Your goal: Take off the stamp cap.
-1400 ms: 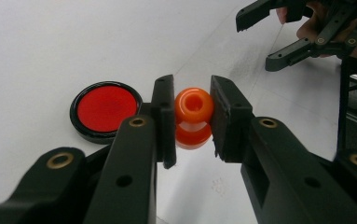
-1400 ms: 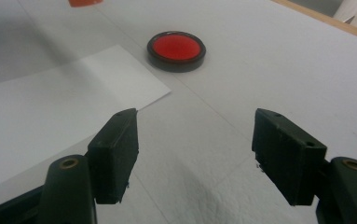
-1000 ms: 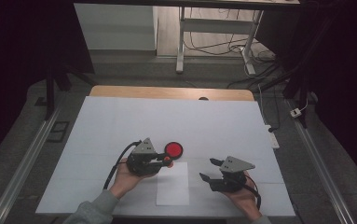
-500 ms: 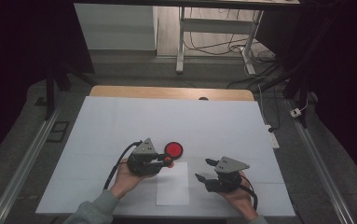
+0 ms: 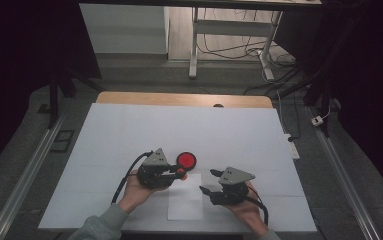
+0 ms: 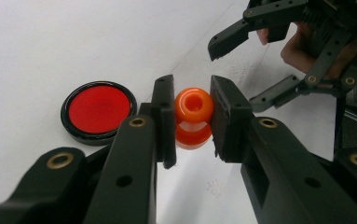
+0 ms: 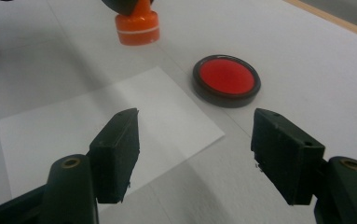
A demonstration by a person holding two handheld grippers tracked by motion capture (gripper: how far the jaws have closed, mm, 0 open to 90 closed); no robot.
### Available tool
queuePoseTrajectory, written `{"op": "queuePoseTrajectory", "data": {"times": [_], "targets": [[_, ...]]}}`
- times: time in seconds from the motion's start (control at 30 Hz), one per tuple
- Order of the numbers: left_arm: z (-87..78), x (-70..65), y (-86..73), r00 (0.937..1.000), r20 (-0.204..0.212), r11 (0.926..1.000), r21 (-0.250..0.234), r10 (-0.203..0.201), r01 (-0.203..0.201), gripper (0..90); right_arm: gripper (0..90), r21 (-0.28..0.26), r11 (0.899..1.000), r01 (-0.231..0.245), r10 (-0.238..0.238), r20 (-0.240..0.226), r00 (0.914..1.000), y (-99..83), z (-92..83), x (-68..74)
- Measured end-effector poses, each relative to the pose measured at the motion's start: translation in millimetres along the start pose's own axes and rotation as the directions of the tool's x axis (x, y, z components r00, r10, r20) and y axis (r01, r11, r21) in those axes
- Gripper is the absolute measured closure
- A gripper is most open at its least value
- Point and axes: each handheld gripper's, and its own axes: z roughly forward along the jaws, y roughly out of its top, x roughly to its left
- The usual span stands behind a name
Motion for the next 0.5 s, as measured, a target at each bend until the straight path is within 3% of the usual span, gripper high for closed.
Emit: {"op": "queuePoseTrajectory", "data": {"times": [0.5], "targets": [[1.8, -0.9, 0.4, 1.0, 0.005, 1.0, 0.006, 0.0, 0.0, 72.3, 32.4, -0.002, 1.0, 0.022, -0.023, -0.045, 0.9987, 16.1, 24.7, 12.9]]}}
